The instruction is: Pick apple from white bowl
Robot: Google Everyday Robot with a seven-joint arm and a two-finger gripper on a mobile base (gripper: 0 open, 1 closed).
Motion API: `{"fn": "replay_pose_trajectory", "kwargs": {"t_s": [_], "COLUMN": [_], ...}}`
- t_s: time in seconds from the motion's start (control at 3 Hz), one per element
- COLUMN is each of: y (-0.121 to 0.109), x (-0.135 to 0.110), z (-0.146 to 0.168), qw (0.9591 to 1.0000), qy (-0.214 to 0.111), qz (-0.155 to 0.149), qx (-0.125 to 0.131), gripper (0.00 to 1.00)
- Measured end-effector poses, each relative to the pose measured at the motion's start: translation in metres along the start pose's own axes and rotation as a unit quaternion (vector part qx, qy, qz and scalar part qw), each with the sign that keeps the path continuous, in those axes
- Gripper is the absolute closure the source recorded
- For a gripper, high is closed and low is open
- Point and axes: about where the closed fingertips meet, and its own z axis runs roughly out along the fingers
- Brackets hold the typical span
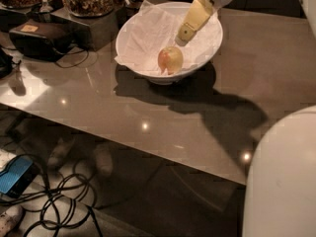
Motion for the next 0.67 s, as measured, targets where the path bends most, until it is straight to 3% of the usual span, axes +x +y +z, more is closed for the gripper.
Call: {"fn": "replay_pose_trajectory", "kwargs": {"t_s": [0.67], "y": [-0.007], "x": [-0.014], "z": [0.032], "qw": [0.9995], "qy": [0.03], "qz": [0.002], "qx": [-0.007], "gripper": [0.11]}}
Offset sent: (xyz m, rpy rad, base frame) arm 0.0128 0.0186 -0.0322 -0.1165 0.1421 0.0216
